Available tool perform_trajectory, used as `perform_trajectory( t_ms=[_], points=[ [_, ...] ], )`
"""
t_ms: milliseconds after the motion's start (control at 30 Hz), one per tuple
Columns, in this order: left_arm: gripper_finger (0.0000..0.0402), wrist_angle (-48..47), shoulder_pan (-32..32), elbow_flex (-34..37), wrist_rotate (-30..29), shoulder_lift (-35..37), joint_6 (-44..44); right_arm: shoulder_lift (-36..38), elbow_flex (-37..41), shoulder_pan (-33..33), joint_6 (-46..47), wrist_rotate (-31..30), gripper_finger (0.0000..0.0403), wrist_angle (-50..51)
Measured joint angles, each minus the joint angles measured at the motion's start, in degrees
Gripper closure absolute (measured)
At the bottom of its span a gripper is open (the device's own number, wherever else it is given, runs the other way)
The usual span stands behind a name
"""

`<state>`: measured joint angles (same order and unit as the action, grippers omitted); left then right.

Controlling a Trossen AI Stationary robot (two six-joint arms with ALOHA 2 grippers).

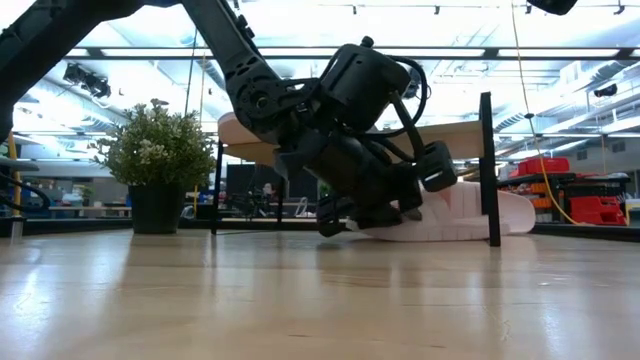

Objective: Pick and place slides into the shelf
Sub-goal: Put the pink slide on the shelf

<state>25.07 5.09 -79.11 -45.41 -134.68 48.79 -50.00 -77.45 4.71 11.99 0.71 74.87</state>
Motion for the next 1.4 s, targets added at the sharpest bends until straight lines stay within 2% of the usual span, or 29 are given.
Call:
perform_trajectory(
  t_ms=[67,100,333,800,1000,1167,1400],
  points=[
    [0.0372,0.01,0.51,0.00,-0.39,-0.07,0.08,0.00,0.00,0.00,0.02,-0.02,0.0383,-0.02],
    [0.0384,-0.01,0.79,0.00,-0.39,-0.08,0.25,0.00,0.00,0.00,0.02,-0.12,0.0384,0.00],
    [0.0391,-1.22,3.34,-0.02,-1.41,-0.13,3.96,0.00,0.00,0.00,0.26,-0.59,0.0392,0.00],
    [0.0392,-5.55,13.10,-0.08,-3.81,0.18,15.70,0.00,0.00,0.00,0.98,-0.63,0.0391,0.02],
    [0.0392,-9.37,15.86,-2.45,-3.96,0.05,19.45,0.02,0.00,0.00,0.98,-0.63,0.0391,0.02],
    [0.0392,-16.25,17.41,-6.28,-3.84,-0.19,23.19,0.01,0.00,0.00,0.81,-0.63,0.0391,0.02],
    [0.0392,-38.73,20.31,-13.97,-3.73,-0.33,33.62,0.00,0.00,0.00,-0.58,-0.65,0.0391,0.02]
  ],
)
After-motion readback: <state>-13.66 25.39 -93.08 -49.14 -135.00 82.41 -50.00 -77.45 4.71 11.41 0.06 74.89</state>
